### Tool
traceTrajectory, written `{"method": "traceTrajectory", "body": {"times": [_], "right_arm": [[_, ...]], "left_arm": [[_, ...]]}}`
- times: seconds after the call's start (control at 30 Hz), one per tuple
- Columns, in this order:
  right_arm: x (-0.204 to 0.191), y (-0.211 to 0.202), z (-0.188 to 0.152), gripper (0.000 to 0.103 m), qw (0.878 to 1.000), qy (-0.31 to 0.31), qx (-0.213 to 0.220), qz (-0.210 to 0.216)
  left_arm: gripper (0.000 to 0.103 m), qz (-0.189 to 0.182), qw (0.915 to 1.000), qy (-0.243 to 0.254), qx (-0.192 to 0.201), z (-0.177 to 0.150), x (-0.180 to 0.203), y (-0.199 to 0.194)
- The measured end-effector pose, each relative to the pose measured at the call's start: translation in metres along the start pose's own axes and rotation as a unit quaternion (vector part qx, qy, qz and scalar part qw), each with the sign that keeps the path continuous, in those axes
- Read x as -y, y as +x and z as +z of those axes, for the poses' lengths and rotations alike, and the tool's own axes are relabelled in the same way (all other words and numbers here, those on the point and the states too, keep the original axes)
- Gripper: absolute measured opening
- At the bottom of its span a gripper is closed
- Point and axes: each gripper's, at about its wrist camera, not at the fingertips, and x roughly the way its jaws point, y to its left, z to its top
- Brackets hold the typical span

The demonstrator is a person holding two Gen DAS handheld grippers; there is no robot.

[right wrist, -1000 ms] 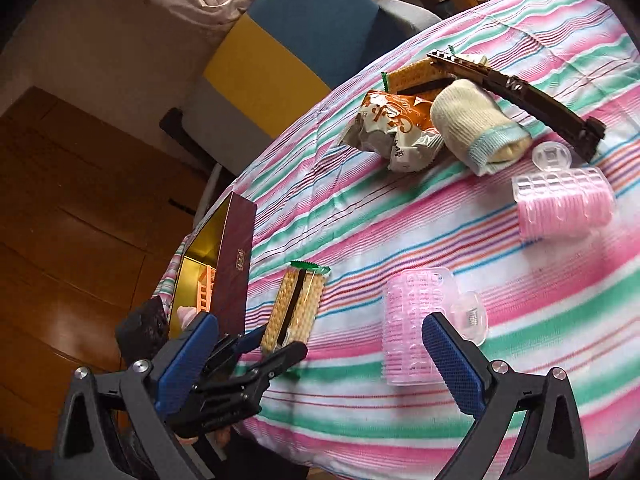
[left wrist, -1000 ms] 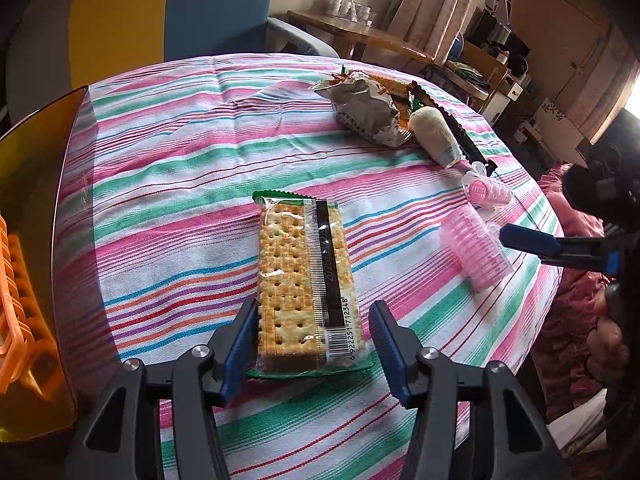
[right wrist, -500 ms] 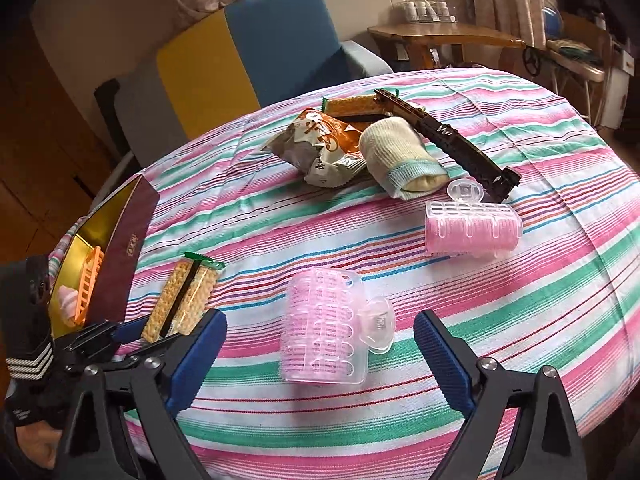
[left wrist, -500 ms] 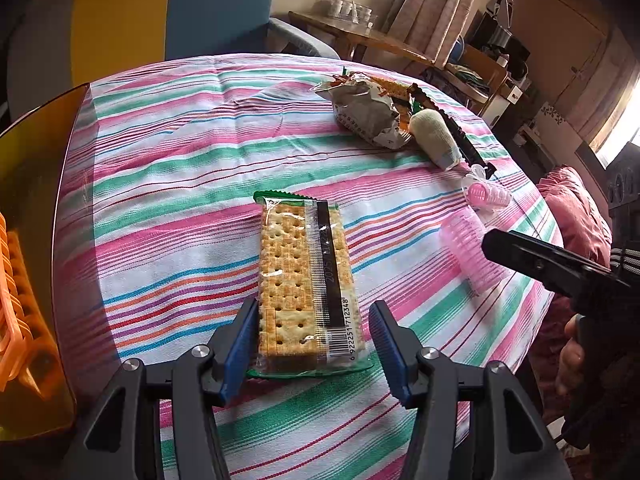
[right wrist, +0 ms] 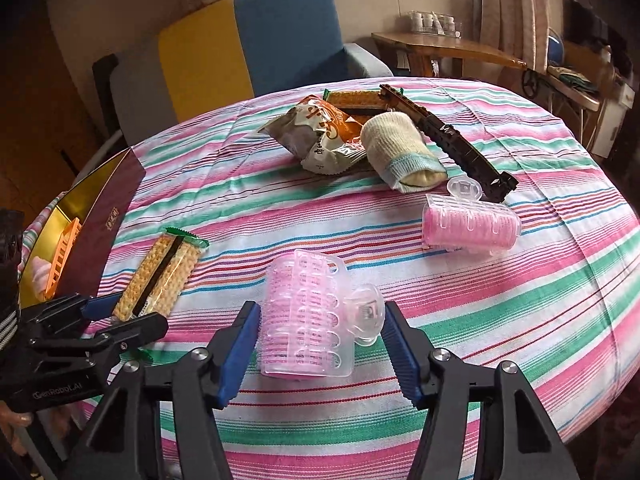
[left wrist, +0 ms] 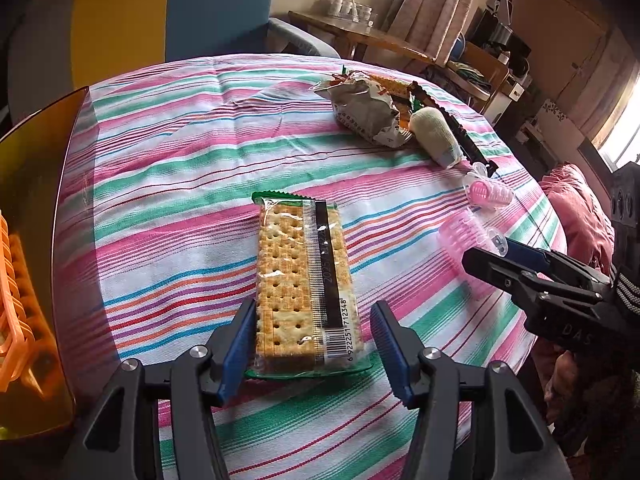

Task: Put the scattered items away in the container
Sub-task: 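Hold the cracker packet in the left gripper while the right gripper grasps a pink roller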

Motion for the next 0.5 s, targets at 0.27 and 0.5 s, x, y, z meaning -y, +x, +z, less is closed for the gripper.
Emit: {"method": "traceTrajectory", "body": {"times": [0.27,0.5], "right_arm": [[0.003,0.0,-0.006,0.062,1.0,0.015,0.006,0.006],[0.005,0.003,-0.01,0.066,1.0,0.022,0.008,0.009]], "left_arm": [[0.058,0.0,0.9999,-0.011,-0.011,0.01,-0.004,0.002],[0.054,0.036,0.9991,0.02,-0.013,0.014,0.006,0.009]]}}
